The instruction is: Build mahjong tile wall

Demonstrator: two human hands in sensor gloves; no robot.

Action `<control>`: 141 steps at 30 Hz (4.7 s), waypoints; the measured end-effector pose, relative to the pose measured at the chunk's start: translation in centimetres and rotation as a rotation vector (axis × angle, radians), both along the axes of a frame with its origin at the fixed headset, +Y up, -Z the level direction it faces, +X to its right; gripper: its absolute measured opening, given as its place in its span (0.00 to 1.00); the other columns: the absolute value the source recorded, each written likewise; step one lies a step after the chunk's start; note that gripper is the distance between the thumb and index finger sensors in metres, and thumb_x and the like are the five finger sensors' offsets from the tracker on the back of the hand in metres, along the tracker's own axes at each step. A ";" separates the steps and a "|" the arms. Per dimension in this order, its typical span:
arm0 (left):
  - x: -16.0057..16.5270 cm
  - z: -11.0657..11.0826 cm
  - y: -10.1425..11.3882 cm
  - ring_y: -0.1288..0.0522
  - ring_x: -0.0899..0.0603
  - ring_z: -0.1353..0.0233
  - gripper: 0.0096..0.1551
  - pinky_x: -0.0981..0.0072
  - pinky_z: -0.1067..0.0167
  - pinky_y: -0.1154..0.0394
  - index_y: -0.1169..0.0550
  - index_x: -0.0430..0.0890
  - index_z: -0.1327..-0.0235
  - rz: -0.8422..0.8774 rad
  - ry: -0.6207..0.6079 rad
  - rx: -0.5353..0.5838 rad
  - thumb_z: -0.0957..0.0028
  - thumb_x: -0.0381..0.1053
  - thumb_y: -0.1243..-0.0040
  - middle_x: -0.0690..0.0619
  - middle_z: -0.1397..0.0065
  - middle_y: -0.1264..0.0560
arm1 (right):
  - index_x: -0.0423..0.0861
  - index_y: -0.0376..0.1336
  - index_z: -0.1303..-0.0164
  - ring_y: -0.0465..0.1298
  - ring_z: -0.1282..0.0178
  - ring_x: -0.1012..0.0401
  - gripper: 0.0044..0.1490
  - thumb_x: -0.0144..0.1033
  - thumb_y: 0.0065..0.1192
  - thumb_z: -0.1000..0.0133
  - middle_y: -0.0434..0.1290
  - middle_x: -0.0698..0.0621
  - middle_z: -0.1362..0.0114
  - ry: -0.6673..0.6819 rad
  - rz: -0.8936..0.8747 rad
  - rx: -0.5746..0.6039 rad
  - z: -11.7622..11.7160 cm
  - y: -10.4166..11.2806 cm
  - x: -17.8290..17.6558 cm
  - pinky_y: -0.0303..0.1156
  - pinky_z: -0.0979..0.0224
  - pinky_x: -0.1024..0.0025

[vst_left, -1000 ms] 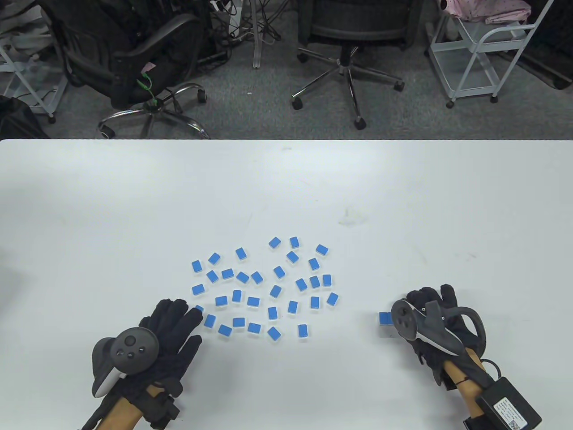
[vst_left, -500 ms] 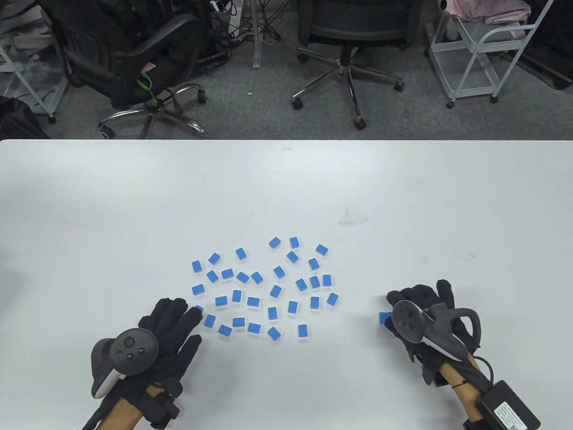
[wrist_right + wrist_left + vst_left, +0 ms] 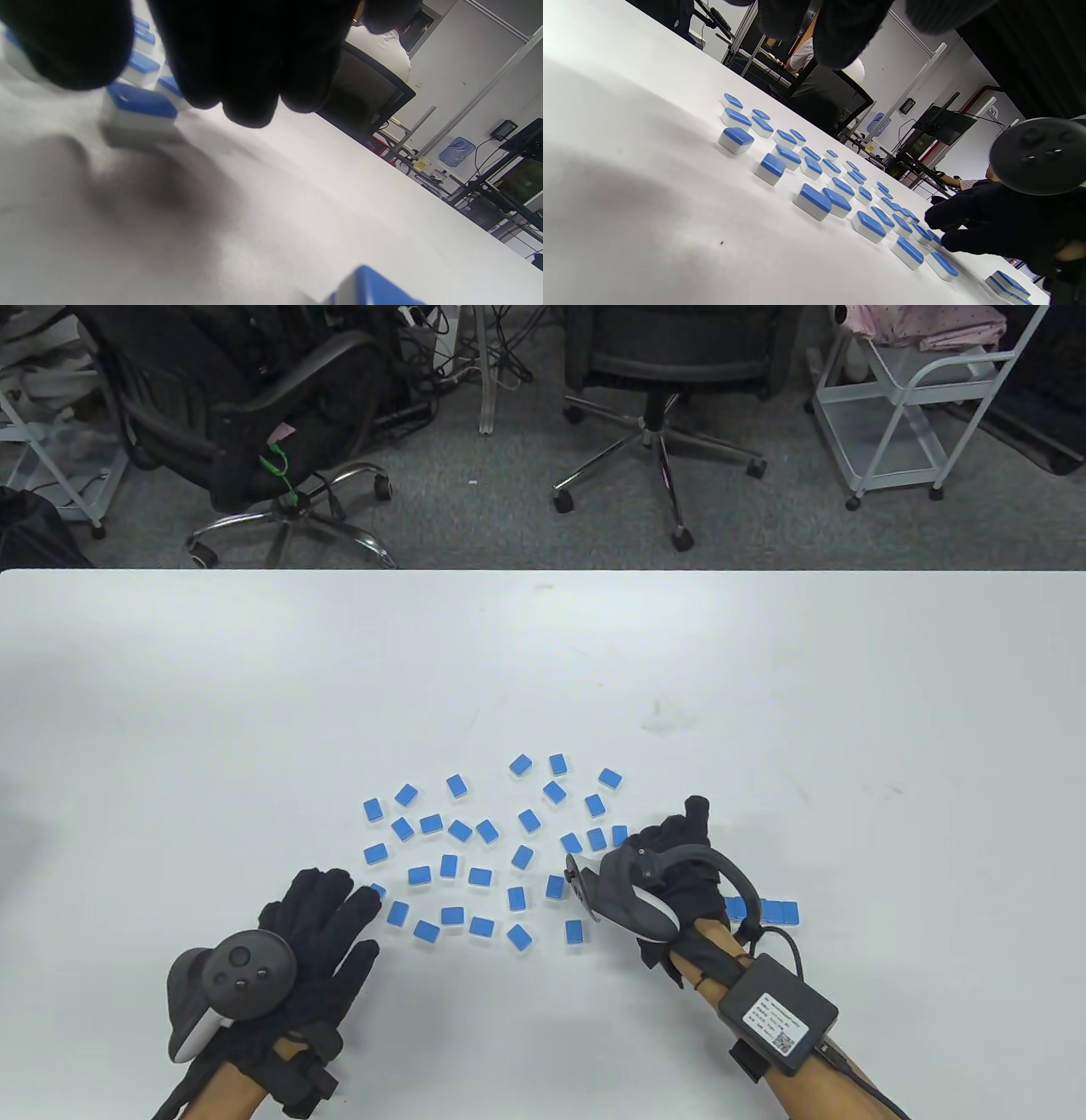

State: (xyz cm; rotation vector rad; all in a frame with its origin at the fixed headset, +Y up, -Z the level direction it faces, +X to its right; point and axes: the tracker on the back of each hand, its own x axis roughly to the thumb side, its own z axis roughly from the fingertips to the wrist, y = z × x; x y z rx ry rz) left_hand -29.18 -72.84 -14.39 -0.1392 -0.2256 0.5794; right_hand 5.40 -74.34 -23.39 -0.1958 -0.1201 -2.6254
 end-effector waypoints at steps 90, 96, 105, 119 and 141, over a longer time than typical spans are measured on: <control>0.1 0.5 -0.5 0.60 0.38 0.13 0.39 0.31 0.24 0.62 0.36 0.56 0.20 -0.002 0.010 -0.043 0.45 0.68 0.57 0.51 0.12 0.50 | 0.58 0.67 0.39 0.74 0.27 0.51 0.36 0.56 0.67 0.60 0.78 0.55 0.35 0.005 -0.280 0.062 2.4 4.1 11.1 0.52 0.19 0.34; 0.2 0.5 -0.5 0.60 0.38 0.13 0.39 0.31 0.24 0.62 0.36 0.56 0.20 0.000 0.001 -0.036 0.45 0.68 0.57 0.51 0.12 0.50 | 0.59 0.72 0.47 0.79 0.35 0.55 0.30 0.54 0.70 0.60 0.84 0.58 0.44 0.068 -0.152 0.055 -1.1 3.7 3.3 0.58 0.19 0.40; 0.1 0.5 -0.4 0.59 0.38 0.13 0.39 0.31 0.24 0.62 0.36 0.56 0.20 0.003 -0.010 -0.026 0.45 0.68 0.57 0.51 0.12 0.50 | 0.61 0.68 0.40 0.74 0.28 0.54 0.37 0.55 0.71 0.62 0.79 0.58 0.35 -0.038 -0.032 -0.042 -4.7 0.1 -1.0 0.53 0.16 0.39; 0.2 0.2 -0.3 0.59 0.38 0.13 0.39 0.31 0.24 0.62 0.36 0.56 0.20 0.000 -0.017 -0.019 0.45 0.68 0.57 0.51 0.12 0.50 | 0.58 0.71 0.47 0.74 0.28 0.55 0.35 0.56 0.74 0.65 0.81 0.57 0.42 0.053 0.079 0.041 -2.7 1.6 1.7 0.54 0.16 0.37; 0.3 0.1 -0.8 0.60 0.38 0.13 0.39 0.32 0.24 0.61 0.36 0.57 0.19 0.003 0.010 -0.073 0.45 0.68 0.57 0.51 0.12 0.50 | 0.58 0.64 0.40 0.79 0.32 0.48 0.35 0.52 0.72 0.59 0.77 0.51 0.32 -0.252 -0.467 -0.222 2.9 0.7 21.4 0.73 0.29 0.42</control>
